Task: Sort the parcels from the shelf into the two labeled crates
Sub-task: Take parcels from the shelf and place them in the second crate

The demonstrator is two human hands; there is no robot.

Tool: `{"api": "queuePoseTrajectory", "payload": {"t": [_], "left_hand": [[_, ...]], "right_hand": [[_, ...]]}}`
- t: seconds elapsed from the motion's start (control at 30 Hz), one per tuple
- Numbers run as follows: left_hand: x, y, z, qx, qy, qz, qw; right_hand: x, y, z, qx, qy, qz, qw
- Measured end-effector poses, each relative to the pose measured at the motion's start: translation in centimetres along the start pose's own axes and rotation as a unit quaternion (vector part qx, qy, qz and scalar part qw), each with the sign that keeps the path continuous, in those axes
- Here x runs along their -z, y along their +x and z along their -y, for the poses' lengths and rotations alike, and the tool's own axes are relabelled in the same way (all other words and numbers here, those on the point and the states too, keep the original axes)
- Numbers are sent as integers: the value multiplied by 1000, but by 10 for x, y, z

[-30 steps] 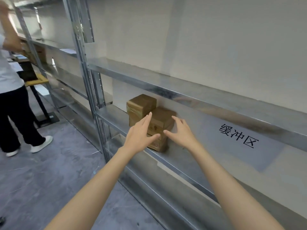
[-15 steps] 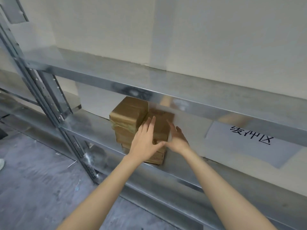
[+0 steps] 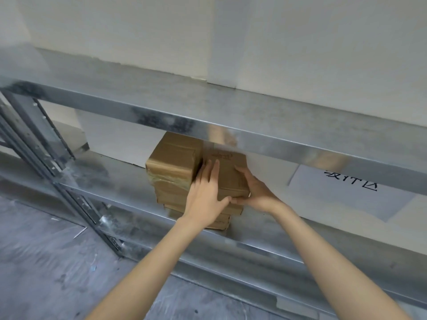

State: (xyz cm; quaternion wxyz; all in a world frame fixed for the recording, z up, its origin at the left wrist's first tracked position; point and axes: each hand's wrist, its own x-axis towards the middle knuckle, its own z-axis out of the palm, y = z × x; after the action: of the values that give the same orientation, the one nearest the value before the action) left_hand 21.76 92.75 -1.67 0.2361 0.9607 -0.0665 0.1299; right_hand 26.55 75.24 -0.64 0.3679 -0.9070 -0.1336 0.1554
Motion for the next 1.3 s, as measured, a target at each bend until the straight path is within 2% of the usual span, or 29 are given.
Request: {"api": "queuePoseTrajectory", "payload": {"t": [0.2, 0.5, 0.73, 1.0, 1.17, 1.3], "left_hand": [[-7, 4, 5, 64, -118, 86, 987], [-6, 7, 8, 88, -163, 61, 981], [-9, -4, -21, 53, -178, 53, 981], [-33, -23, -131, 4, -240, 92, 966], [-58, -52, -239, -15, -336, 149, 930], [-81, -89, -334, -33, -399, 189, 897]], "right_hand": [[1, -7, -2, -8, 3, -2, 1000], [-1, -9, 2, -6, 21, -27, 999], [12, -42, -14, 8, 34, -69, 997], [62, -147, -66, -26, 43, -180, 982], [106, -260, -103, -39, 86, -271, 958], [138, -364, -138, -83, 109, -339, 931]]}}
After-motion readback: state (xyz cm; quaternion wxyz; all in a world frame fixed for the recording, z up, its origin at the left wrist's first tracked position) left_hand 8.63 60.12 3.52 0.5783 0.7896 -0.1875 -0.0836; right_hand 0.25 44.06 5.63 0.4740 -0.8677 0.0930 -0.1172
